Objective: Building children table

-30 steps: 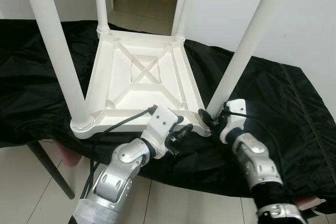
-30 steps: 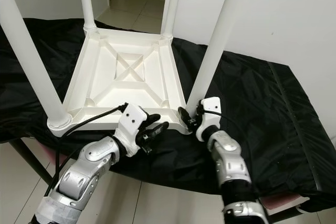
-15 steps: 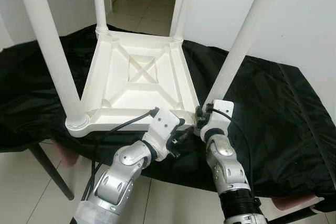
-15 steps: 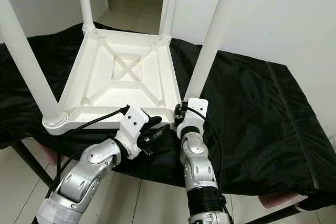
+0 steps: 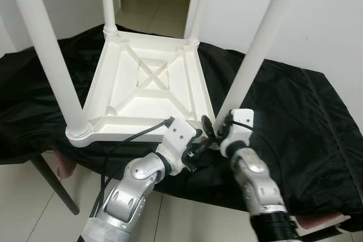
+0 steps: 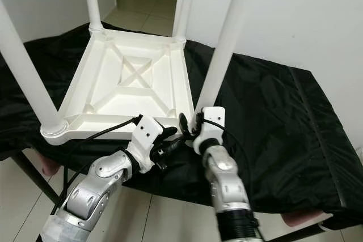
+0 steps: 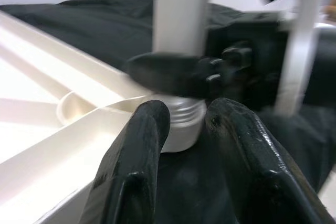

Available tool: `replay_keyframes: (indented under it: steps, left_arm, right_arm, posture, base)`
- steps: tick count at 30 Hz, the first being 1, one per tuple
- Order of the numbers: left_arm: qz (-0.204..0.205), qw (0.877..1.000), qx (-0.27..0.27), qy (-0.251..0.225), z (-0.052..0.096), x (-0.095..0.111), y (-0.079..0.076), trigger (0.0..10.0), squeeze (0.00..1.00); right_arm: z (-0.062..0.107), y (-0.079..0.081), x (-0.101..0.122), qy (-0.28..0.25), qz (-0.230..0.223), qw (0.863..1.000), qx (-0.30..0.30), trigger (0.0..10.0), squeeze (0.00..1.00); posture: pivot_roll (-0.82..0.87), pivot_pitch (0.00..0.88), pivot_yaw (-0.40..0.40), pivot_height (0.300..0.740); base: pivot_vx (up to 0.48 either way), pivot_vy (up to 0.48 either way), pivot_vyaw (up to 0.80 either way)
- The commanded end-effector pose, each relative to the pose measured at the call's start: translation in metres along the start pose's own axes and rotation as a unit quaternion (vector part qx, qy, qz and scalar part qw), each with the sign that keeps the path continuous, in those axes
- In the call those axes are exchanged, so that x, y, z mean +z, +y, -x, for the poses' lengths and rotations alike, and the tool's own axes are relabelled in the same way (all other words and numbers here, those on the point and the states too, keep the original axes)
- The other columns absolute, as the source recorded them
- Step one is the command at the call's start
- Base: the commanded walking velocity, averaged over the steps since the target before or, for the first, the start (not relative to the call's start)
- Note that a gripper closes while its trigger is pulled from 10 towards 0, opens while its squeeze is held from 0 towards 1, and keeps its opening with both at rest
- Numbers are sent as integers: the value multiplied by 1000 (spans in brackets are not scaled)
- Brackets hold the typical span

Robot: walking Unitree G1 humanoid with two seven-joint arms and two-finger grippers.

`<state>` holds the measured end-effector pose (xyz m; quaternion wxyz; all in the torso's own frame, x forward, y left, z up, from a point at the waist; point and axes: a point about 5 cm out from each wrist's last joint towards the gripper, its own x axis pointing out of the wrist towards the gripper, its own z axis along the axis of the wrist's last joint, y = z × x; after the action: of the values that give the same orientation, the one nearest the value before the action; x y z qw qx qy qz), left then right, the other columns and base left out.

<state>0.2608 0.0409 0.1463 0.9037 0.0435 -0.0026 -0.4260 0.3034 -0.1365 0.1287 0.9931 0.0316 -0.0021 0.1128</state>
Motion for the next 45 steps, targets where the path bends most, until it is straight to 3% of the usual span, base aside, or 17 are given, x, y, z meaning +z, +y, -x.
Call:
replay_keyframes:
  steps: [1,4,14,23,24,26,27,37,38,45]
  left_arm:
    - [-1,1000,11,-1,-1,0,-1,10000,0]
    - [-1,1000,8,4,2,-2,-1,10000,0]
    - [-4,1000,5,16,11,-7,1,10000,0]
    - [-12,1000,15,12,10,-1,8,10000,0]
    - [-13,1000,11,15,10,-2,6,10000,0]
    - [-14,1000,8,16,11,-3,4,10000,0]
    - [-15,1000,7,19,13,-3,4,10000,0]
    - [-16,1000,11,21,14,-3,6,10000,0]
    - [-16,1000,11,21,14,-3,6,10000,0]
    - [-12,1000,7,21,13,-4,4,10000,0]
  right_arm:
    - [3,-8,-5,10,-2,1000,18,10000,0]
    - [6,-19,-6,19,32,995,88,10000,0]
    - [3,-34,-7,34,67,985,158,10000,0]
    - [-26,-48,3,47,131,966,217,10000,0]
    - [-28,-50,3,53,137,964,224,3137,0]
    - [-30,-51,3,57,140,962,229,3137,0]
    - [-30,-53,2,62,142,961,231,0,0]
    - [-24,-55,-5,69,112,962,238,0,0]
    - [-24,-56,-4,64,110,967,221,10000,0]
    - [-28,-53,0,52,101,980,165,10000,0]
  posture:
    - [22,0,-169,740]
    - [23,0,-163,740]
    - [29,0,-159,740]
    - [59,0,-136,740]
    - [63,0,-133,740]
    - [63,0,-133,740]
    - [67,0,-131,740]
    - [69,0,-130,740]
    - [66,0,-129,740]
    - [44,0,-120,740]
  base:
    - [0,0,0]
    - [0,0,0]
    - [0,0,0]
    - [0,0,0]
    - [0,0,0]
    - [0,0,0]
    - [0,0,0]
    - [0,0,0]
    - [0,0,0]
    - [0,0,0]
